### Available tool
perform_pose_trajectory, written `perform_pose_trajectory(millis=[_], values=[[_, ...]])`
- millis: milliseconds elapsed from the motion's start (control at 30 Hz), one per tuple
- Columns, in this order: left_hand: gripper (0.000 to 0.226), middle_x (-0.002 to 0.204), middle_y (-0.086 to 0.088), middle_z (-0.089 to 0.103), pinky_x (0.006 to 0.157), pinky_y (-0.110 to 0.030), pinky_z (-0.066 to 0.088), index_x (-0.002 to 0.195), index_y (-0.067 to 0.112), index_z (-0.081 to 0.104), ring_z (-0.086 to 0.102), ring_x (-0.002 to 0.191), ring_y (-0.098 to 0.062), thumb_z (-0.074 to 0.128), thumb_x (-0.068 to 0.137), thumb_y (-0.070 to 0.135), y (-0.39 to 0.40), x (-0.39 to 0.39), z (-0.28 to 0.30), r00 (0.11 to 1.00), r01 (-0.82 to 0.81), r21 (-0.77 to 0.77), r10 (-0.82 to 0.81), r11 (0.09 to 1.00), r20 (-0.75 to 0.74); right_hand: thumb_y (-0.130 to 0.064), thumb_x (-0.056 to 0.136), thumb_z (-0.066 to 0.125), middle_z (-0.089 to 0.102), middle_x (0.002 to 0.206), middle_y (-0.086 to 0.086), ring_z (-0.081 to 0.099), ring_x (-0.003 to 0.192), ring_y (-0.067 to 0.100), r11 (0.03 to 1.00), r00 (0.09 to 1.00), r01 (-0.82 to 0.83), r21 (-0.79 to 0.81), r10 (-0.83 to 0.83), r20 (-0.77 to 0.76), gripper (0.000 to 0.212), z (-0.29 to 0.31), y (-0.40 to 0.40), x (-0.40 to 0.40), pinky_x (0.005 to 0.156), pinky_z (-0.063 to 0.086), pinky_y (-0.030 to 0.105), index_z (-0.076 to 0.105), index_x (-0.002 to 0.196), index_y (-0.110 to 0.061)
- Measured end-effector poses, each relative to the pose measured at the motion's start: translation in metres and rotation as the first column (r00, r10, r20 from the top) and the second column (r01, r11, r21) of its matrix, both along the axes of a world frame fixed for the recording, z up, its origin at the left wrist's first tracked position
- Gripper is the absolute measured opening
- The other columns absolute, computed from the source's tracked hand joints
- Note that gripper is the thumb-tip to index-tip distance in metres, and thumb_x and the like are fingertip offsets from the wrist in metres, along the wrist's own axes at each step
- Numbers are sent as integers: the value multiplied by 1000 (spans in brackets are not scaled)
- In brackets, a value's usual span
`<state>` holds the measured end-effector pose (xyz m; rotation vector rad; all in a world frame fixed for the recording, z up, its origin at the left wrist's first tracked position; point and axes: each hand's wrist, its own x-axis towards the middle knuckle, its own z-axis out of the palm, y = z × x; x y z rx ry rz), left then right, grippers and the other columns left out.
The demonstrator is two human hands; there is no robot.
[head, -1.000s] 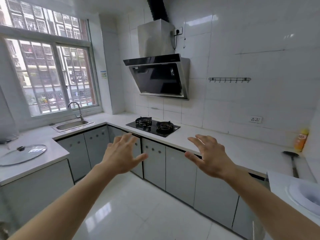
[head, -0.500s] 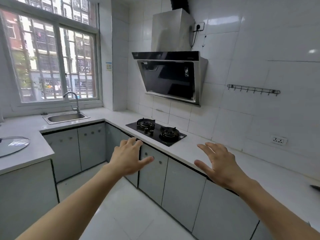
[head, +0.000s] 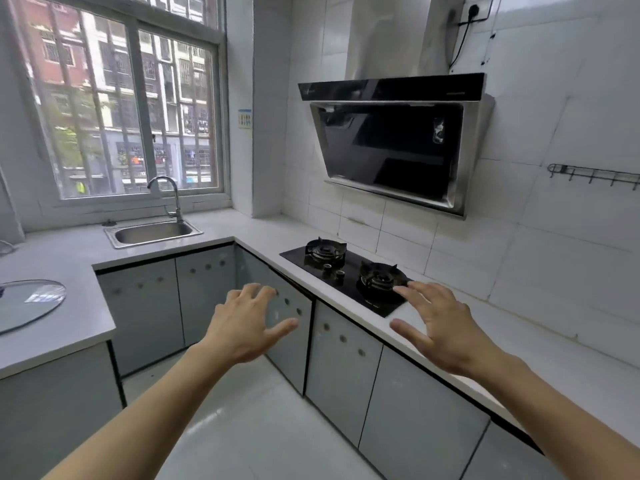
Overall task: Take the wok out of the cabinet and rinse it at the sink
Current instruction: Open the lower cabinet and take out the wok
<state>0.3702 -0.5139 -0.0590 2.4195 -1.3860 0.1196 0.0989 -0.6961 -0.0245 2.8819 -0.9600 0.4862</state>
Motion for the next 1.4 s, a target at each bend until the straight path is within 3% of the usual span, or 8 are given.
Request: perform_pose_trajectory(millis=[200,367,500,700,900,1033,1200,1400], values=[[80,153,-1,32,108,-48,37,145,28,32,32,137,-27,42,82,77,-71,86,-26,995,-97,81,94,992,43,-83,72,9,24,156,-8,13,144,17,994,997,-75,81,73,32,90,-38,-93,104,115,21,43,24,149,-38],[75,151,2,35,107,-46,39,143,31,34,34,136,-25,45,83,74,-131,161,-23,984,-180,102,177,978,36,-94,63,3,25,156,-6,12,144,17,966,989,-124,225,101,109,104,-59,-176,190,113,20,43,26,148,-39],[74,149,4,37,106,-45,39,141,32,35,35,134,-23,44,82,75,-166,215,-23,972,-232,96,228,968,50,-93,65,4,24,157,-6,11,144,18,946,980,-188,264,165,108,103,-60,-229,259,114,20,45,26,149,-37],[73,149,3,38,104,-44,40,140,30,37,32,136,-23,43,83,74,-196,291,-42,954,-299,138,295,944,50,-64,91,36,23,157,-4,10,144,17,921,963,-268,282,261,65,66,-70,-271,362,113,18,43,28,149,-32],[71,148,2,39,104,-44,38,141,28,37,33,135,-23,44,85,71,-226,393,-63,949,-314,119,316,942,2,-67,89,37,23,157,-4,11,144,17,911,957,-285,298,285,44,69,-87,-298,466,113,21,46,29,148,-33],[72,149,2,37,105,-44,38,143,28,35,32,136,-23,45,86,70,-253,455,-73,955,-271,113,281,956,-92,-78,77,24,23,156,-5,11,144,16,915,964,-245,319,264,-16,83,-87,-308,531,111,24,48,28,148,-35],[73,150,3,35,106,-43,38,145,28,32,31,136,-23,43,87,70,-282,529,-85,962,-233,99,244,967,-119,-64,92,39,23,157,-4,12,144,17,935,965,-235,267,257,-51,65,-88,-325,614,112,23,45,28,148,-34],[72,150,6,35,108,-41,37,144,29,34,31,137,-19,46,86,70,-298,594,-100,944,-230,97,246,968,-220,-62,92,41,25,156,-4,13,143,17,913,956,-253,320,287,-63,63,-109,-348,690,113,24,44,30,147,-33]])
